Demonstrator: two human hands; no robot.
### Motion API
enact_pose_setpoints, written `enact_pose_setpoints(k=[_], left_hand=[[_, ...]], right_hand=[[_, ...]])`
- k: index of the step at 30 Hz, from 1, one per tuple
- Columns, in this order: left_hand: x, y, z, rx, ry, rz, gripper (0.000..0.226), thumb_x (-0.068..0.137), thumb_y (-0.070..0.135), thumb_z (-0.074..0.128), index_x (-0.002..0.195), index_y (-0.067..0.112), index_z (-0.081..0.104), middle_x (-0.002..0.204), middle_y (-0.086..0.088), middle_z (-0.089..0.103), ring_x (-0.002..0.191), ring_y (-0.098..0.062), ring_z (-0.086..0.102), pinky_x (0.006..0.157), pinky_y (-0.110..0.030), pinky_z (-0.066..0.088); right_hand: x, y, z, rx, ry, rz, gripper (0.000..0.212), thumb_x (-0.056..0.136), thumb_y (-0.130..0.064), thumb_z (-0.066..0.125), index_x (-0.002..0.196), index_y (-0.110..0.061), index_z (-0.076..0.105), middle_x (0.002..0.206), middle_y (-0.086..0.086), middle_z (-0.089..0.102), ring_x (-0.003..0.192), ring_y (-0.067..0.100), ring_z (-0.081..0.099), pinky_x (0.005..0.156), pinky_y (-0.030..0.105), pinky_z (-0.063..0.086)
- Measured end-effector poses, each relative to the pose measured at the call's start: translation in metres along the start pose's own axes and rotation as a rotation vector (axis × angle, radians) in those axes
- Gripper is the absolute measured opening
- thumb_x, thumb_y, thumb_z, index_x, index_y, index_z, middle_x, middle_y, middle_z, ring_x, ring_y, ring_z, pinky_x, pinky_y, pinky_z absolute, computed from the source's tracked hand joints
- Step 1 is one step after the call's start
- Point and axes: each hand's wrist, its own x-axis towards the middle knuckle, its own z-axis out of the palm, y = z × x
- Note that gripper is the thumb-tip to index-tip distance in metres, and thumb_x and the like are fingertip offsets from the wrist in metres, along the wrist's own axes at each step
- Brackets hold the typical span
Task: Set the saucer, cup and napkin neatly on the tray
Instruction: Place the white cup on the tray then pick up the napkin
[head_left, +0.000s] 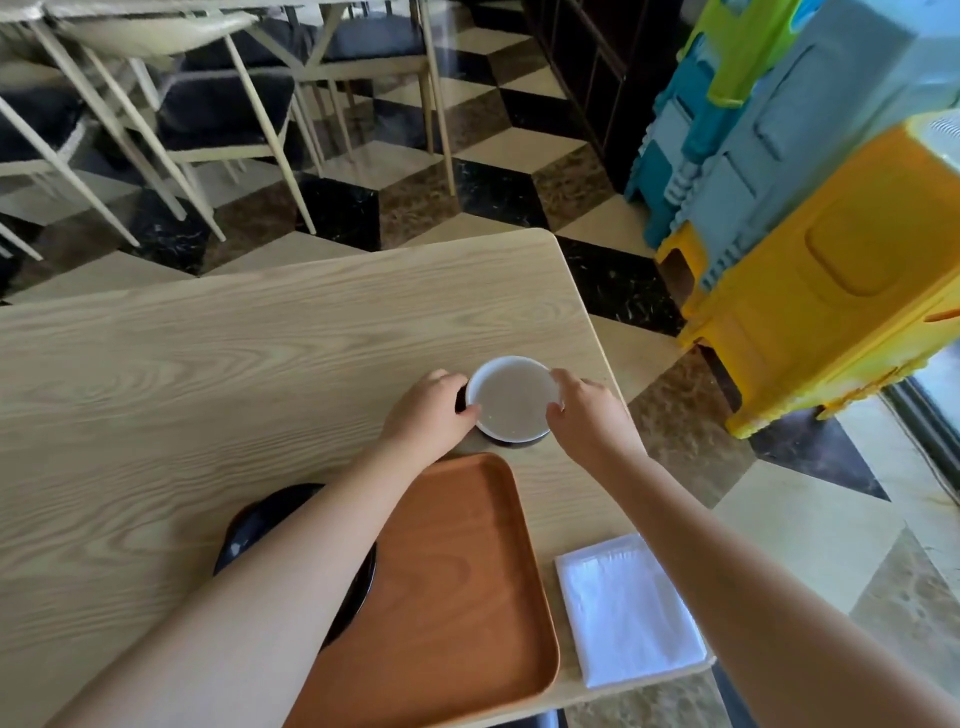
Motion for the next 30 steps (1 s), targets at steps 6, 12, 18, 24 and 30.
enact_pose_setpoints(k=[6, 12, 18, 24, 30], left_hand=[[-0.013, 0.000, -0.007, -0.219, 0.007, -0.112, 0.018, 0.082, 0.016, 0.063, 0.095, 0.004, 0.065, 0.100, -0.015, 0.057, 0.085, -0.033, 0.060, 0.078, -0.043, 0.054], [-0.051, -0.013, -0.020, -0.330, 0.071, -0.142, 0.019, 0.080, 0.017, 0.066, 0.094, 0.004, 0.068, 0.095, -0.015, 0.062, 0.083, -0.034, 0.063, 0.077, -0.047, 0.055], [-0.092, -0.034, -0.020, -0.398, 0.120, -0.208, 0.010, 0.079, 0.020, 0.067, 0.085, 0.013, 0.070, 0.075, -0.009, 0.067, 0.070, -0.031, 0.065, 0.072, -0.050, 0.055], [-0.109, -0.049, -0.002, -0.406, 0.053, -0.297, 0.021, 0.081, 0.021, 0.064, 0.100, 0.015, 0.070, 0.086, -0.001, 0.069, 0.082, -0.022, 0.067, 0.080, -0.045, 0.056], [-0.107, -0.046, 0.001, -0.356, 0.089, -0.308, 0.023, 0.082, 0.024, 0.064, 0.102, 0.016, 0.069, 0.086, -0.007, 0.070, 0.078, -0.023, 0.065, 0.075, -0.030, 0.050]], right_hand=[[-0.008, -0.009, 0.002, 0.177, 0.074, 0.089, 0.046, 0.082, -0.002, 0.046, 0.126, -0.016, 0.051, 0.108, 0.016, 0.067, 0.096, 0.034, 0.061, 0.074, 0.037, 0.053], [-0.031, -0.023, 0.002, 0.278, 0.120, 0.047, 0.043, 0.078, -0.003, 0.050, 0.117, -0.019, 0.060, 0.099, 0.012, 0.072, 0.089, 0.030, 0.065, 0.076, 0.037, 0.055], [-0.056, -0.037, 0.008, 0.358, 0.017, 0.018, 0.043, 0.076, -0.003, 0.052, 0.114, -0.023, 0.062, 0.099, 0.008, 0.071, 0.081, 0.026, 0.067, 0.076, 0.043, 0.056], [-0.067, -0.039, 0.027, 0.372, -0.096, 0.048, 0.043, 0.077, -0.001, 0.051, 0.115, -0.019, 0.060, 0.100, 0.013, 0.070, 0.082, 0.034, 0.067, 0.079, 0.049, 0.055], [-0.061, -0.034, 0.029, 0.378, -0.129, 0.074, 0.042, 0.076, -0.003, 0.051, 0.113, -0.021, 0.061, 0.099, 0.012, 0.069, 0.082, 0.033, 0.066, 0.079, 0.049, 0.055]])
